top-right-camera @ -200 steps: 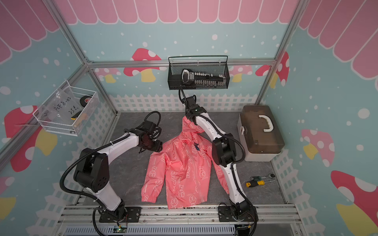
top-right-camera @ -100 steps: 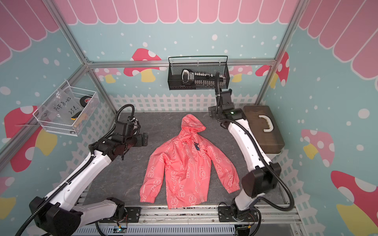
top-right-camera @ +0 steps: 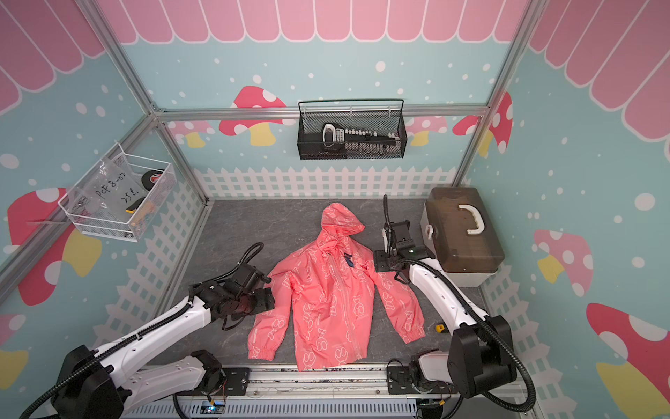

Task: Unzip the jacket
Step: Flatten out the jacket at the center of the board.

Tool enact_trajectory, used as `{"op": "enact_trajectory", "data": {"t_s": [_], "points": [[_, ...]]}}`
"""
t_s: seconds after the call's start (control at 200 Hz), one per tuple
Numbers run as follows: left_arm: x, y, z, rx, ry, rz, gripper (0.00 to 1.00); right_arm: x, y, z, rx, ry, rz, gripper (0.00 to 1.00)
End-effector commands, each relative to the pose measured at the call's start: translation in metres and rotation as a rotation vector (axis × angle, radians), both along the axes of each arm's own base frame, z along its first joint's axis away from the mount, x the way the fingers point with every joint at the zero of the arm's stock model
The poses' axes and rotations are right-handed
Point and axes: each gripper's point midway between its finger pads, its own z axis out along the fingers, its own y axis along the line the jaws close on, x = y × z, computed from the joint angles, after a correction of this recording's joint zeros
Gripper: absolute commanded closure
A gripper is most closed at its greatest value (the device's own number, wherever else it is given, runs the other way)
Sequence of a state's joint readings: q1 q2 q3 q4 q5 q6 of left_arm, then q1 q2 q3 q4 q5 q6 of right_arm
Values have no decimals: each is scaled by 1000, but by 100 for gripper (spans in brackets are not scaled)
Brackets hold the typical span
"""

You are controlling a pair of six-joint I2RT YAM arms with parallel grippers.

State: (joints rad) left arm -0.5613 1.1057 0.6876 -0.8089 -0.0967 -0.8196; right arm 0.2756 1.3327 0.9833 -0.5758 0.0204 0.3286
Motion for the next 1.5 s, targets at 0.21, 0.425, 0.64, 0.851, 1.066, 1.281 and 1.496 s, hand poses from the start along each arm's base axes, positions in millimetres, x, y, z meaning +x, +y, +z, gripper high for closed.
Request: {"op": "enact_trajectory", "data": {"t_s": [0.21, 0.425, 0.64, 0.851, 1.066, 1.281, 1.496], "points": [[2, 4, -37, 18, 26, 95, 13, -1, 28, -26, 170, 45, 22, 54], [3, -6, -66, -1, 92, 91, 18, 0, 26, -23, 160, 33, 15, 55], [22, 15, -60, -17, 47, 166, 87, -4, 24, -25, 146, 40, 26, 63], [54, 82, -17, 58, -44, 289, 100, -4, 22, -15, 134, 10, 35, 67], [106, 134, 36, 22, -188, 441, 100, -4, 24, -21, 135, 30, 47, 66], [123, 158, 96, 221, -230, 396, 33, -13, 23, -40, 112, 106, 61, 29], [92, 116, 79, 131, -199, 274, 16, -15, 19, -53, 75, 169, 51, 19]]}}
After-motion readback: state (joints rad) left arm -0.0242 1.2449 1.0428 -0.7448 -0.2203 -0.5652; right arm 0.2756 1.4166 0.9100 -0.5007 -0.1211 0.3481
